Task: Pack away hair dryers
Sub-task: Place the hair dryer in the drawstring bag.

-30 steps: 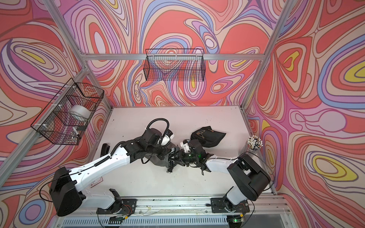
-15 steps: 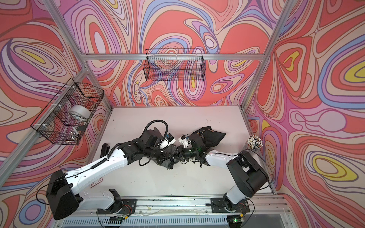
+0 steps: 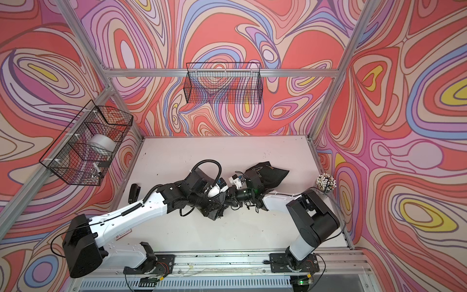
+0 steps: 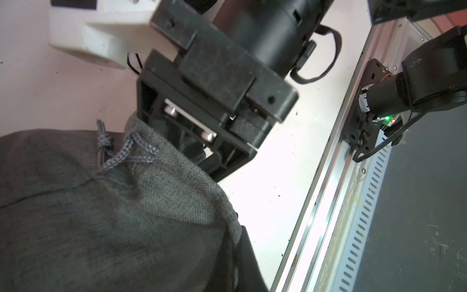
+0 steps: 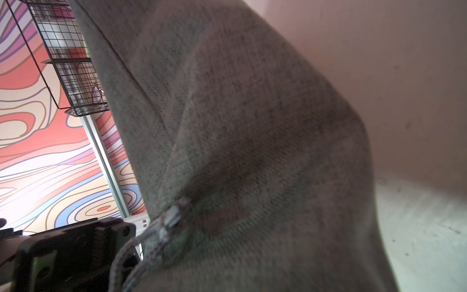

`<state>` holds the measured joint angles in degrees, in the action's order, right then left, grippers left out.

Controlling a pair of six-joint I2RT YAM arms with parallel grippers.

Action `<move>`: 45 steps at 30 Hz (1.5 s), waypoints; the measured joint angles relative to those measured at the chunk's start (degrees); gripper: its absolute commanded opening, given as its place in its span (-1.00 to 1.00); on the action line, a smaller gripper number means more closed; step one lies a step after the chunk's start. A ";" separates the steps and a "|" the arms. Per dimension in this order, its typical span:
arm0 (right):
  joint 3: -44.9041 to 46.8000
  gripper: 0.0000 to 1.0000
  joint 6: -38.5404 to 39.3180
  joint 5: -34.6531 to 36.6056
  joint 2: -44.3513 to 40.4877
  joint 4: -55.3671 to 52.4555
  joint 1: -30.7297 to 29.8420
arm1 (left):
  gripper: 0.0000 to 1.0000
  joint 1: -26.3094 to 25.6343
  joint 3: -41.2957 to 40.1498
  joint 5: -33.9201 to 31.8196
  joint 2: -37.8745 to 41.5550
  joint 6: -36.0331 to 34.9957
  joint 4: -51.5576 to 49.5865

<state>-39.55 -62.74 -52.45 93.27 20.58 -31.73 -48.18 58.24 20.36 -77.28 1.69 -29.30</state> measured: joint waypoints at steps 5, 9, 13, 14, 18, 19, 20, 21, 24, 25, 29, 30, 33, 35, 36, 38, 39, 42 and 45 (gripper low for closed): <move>0.55 -0.80 -6.12 -1.11 3.23 8.98 -0.17 | -1.00 -0.85 1.88 -1.88 -1.25 -0.46 0.26; 3.54 -0.81 -12.81 -1.49 4.81 19.65 -0.17 | -1.00 -1.60 2.32 -4.17 -1.90 -1.22 -0.13; 5.14 -0.81 -17.53 -1.68 5.57 25.40 -0.17 | -1.00 -2.03 1.36 -6.54 -1.90 -1.95 -0.09; 5.18 -0.81 -18.38 -1.79 5.57 26.38 -0.17 | -1.00 -2.05 0.92 -7.61 -1.90 -2.16 -0.09; 5.40 -0.81 -19.69 -1.51 5.57 27.43 -0.04 | -1.00 -2.47 -0.17 -10.84 -1.29 -3.21 0.85; 5.42 -0.81 -19.89 -1.53 5.57 27.43 0.09 | -1.00 -2.60 -0.28 -11.45 -1.11 -3.37 0.85; 5.44 -0.81 -20.06 -1.49 5.57 27.43 0.15 | -1.00 -2.73 -0.39 -12.02 -0.94 -3.54 0.87; 5.44 -0.81 -20.17 -1.49 5.57 27.43 0.17 | -1.00 -2.80 -0.48 -12.50 -0.79 -3.63 0.94; 5.44 -0.79 -20.31 -1.33 5.57 27.41 0.20 | -1.00 -2.82 -0.55 -12.92 -0.48 -3.61 1.18; 5.42 -0.78 -20.26 -1.31 5.57 27.32 0.20 | -1.00 -2.84 -0.55 -12.92 -0.39 -3.54 1.25; 4.39 -0.79 -20.35 -0.90 6.67 27.04 0.20 | -1.00 -3.17 -0.55 -11.89 -0.28 -2.14 2.10; 4.09 -0.79 -20.72 -0.63 7.43 27.52 0.20 | -1.00 -3.30 -0.55 -11.34 -0.28 -1.60 2.60; 3.87 -0.79 -23.19 0.48 10.88 31.56 0.20 | -1.00 -3.34 -0.52 -10.34 -0.28 0.00 3.96; 4.04 -0.79 -25.66 1.25 13.27 35.23 0.17 | -1.00 -3.34 -0.52 -9.97 -0.28 0.96 4.46; 4.24 -0.79 -27.02 1.68 14.29 37.38 0.15 | -1.00 -3.30 -0.52 -9.90 -0.28 1.38 4.68; 4.70 -0.78 -29.33 2.38 15.91 41.42 0.15 | -1.00 -3.19 -0.52 -9.90 -0.28 1.99 5.05; 4.90 -0.74 -30.10 2.67 16.31 42.75 0.15 | -1.00 -3.19 -0.52 -9.92 -0.28 2.14 5.16; 5.11 -0.36 -31.21 3.15 16.37 45.00 0.13 | -1.00 -3.19 -0.52 -10.10 -0.28 2.51 5.18; 5.35 -0.10 -31.32 3.89 16.35 46.03 0.15 | -1.00 -3.13 -0.37 -10.64 -0.35 3.08 5.14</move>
<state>-34.20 -94.06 -48.56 109.62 66.61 -31.57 -51.31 57.87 9.72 -77.62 4.78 -24.16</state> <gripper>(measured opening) 0.402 0.057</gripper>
